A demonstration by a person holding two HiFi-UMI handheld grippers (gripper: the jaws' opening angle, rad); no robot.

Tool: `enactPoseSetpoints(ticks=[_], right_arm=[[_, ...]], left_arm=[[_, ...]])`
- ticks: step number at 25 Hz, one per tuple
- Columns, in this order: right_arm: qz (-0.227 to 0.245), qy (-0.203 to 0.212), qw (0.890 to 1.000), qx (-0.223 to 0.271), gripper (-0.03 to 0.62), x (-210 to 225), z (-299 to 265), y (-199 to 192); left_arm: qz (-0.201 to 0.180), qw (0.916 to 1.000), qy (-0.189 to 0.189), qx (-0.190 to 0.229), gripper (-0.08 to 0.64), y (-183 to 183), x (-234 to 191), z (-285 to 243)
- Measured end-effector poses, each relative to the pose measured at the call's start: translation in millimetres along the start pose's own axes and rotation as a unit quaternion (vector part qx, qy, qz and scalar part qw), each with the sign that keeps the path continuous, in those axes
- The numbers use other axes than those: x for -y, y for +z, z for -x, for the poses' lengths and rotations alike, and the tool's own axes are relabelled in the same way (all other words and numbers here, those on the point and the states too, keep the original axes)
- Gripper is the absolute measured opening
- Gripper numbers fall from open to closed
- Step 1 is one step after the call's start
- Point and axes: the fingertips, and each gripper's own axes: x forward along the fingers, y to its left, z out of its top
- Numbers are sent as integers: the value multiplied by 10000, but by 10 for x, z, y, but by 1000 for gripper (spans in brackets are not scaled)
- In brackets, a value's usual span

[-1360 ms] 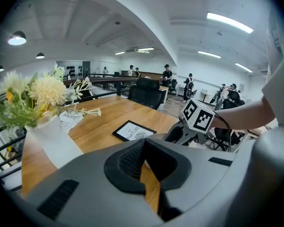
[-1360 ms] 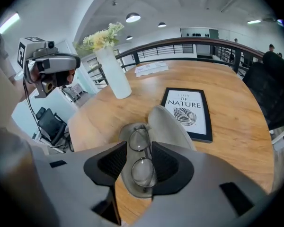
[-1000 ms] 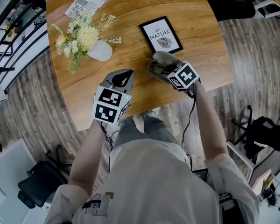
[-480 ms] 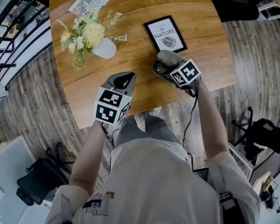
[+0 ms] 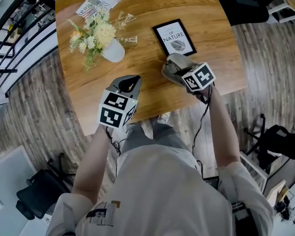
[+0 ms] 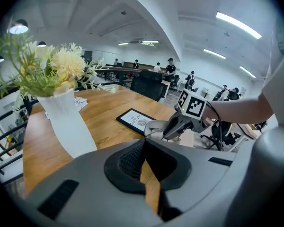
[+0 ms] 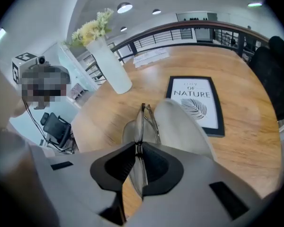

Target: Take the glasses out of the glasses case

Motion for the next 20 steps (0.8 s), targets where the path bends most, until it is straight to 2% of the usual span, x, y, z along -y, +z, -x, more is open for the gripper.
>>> enactPoseSetpoints(ticks=[5, 9, 16, 20], right_arm=[[56, -384, 9955, 861, 67, -111, 591, 448], [153, -715, 9845, 1592, 67, -251, 1163, 794], [500, -1208, 9480, 2901, 67, -824, 2236, 1354], [945, -1589, 9198, 3460, 67, -1260, 2810, 1580]], left_arm=[[-130, 9994, 196, 239, 15, 224, -157, 229], [-145, 9977, 323, 575, 15, 529, -264, 472], [-658, 9871, 547, 1354, 15, 1211, -268, 1057], [-916, 9767, 669, 1821, 15, 1554, -212, 1393]])
